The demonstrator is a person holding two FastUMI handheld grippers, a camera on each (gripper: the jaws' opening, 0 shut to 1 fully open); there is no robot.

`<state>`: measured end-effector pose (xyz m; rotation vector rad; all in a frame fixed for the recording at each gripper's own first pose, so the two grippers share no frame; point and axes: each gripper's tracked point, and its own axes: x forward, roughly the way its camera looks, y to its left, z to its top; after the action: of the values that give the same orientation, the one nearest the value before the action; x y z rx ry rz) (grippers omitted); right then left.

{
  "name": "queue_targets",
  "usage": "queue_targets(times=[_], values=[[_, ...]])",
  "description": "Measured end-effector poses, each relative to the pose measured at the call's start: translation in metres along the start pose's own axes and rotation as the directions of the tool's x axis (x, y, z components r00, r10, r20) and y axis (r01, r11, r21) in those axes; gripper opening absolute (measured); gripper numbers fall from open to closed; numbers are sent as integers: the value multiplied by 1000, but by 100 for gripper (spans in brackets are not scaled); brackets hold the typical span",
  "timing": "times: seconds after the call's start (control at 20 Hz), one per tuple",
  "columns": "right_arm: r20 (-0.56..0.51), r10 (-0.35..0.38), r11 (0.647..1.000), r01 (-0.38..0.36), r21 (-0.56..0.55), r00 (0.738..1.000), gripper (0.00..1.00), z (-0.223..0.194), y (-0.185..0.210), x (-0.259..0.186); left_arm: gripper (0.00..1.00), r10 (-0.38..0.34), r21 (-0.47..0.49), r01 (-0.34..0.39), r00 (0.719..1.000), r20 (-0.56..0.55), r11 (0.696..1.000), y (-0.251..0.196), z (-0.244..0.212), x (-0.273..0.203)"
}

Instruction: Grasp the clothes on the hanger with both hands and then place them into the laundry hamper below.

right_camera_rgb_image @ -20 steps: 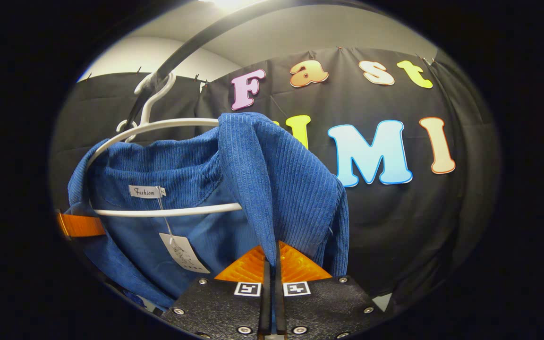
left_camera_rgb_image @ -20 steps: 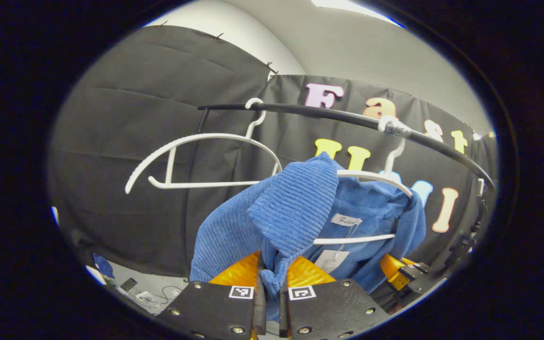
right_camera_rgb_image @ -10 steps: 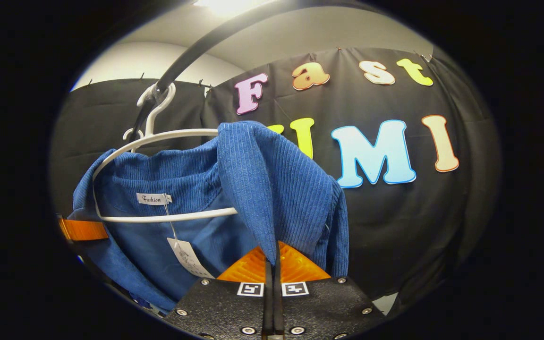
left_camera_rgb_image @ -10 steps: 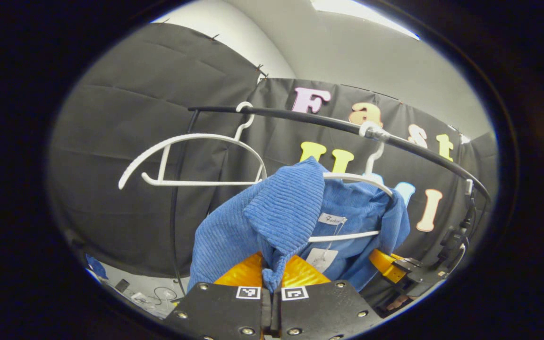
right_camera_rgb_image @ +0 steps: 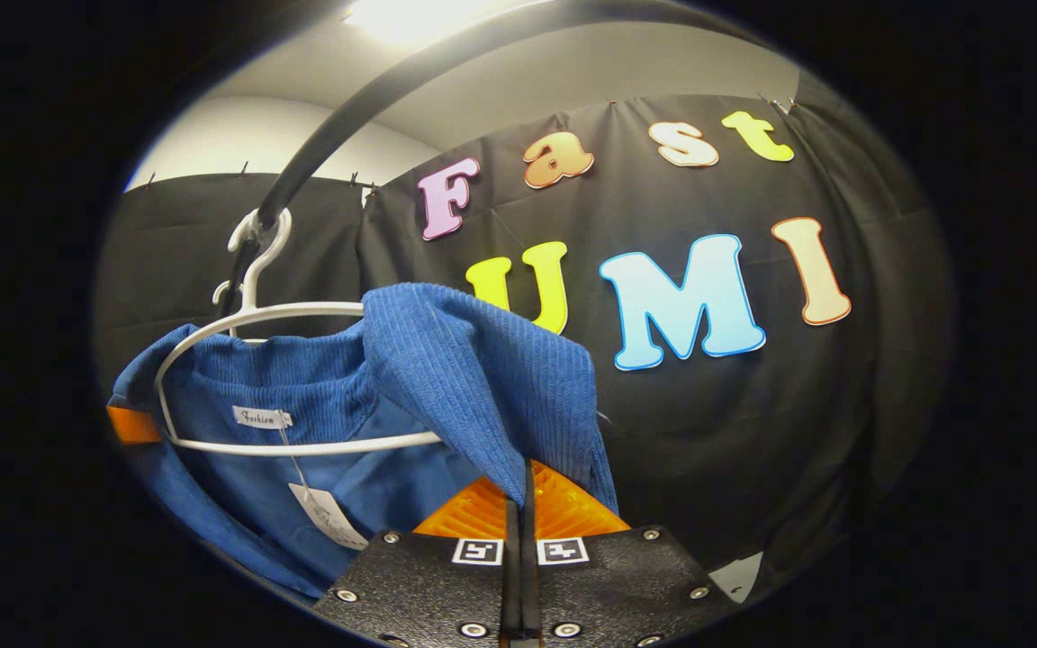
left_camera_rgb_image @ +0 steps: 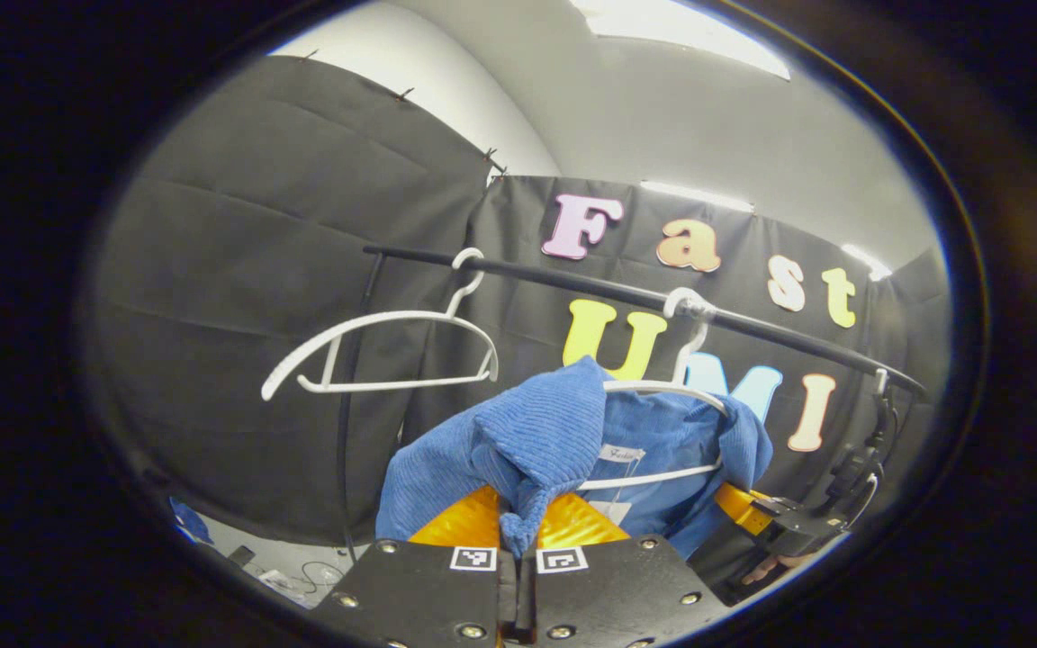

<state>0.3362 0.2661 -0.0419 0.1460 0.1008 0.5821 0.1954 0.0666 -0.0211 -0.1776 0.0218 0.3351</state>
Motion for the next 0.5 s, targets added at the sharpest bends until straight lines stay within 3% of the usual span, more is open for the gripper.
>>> queue_targets(times=[0.5], values=[[97,-114,993,109,55,989,0,33,-34,18,2,80,40,-84,992,94,996,47,54,-8]])
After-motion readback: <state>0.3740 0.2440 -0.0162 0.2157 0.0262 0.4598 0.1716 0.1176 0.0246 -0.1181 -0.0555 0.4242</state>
